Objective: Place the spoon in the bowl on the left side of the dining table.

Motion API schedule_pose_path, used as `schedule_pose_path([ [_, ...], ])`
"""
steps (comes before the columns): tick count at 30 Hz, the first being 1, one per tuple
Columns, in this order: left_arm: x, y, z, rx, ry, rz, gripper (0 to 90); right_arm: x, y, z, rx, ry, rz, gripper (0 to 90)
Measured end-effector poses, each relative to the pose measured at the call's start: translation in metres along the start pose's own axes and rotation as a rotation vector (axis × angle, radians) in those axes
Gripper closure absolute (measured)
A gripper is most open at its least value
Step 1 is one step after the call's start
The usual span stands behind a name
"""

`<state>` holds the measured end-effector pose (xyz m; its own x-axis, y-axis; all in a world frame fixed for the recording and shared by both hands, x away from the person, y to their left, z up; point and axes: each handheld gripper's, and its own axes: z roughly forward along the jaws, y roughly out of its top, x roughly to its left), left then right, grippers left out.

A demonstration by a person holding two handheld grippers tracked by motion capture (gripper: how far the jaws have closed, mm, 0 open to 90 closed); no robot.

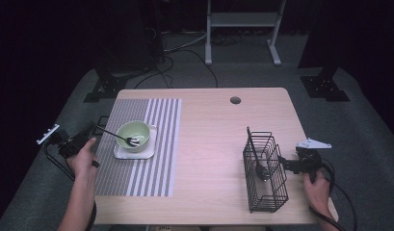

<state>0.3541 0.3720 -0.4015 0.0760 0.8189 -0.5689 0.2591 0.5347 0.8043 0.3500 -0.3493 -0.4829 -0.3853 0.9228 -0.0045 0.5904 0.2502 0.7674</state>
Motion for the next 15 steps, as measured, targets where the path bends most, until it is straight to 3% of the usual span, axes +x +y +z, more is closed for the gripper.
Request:
schedule_pose_path([
  [8,0.005,-0.008,0.006,0.022,0.02,0.001,89.6,0.0,0.0,-0.001,-0.006,0.0,0.002,12.4],
  [13,0.009,-0.012,0.008,0.031,0.011,-0.01,89.3,0.0,0.0,-0.001,-0.009,0.003,0.0,12.4],
  [15,0.01,-0.012,0.009,0.035,0.009,-0.004,85.0,0.0,0.0,-0.001,-0.012,0.007,-0.001,12.4],
])
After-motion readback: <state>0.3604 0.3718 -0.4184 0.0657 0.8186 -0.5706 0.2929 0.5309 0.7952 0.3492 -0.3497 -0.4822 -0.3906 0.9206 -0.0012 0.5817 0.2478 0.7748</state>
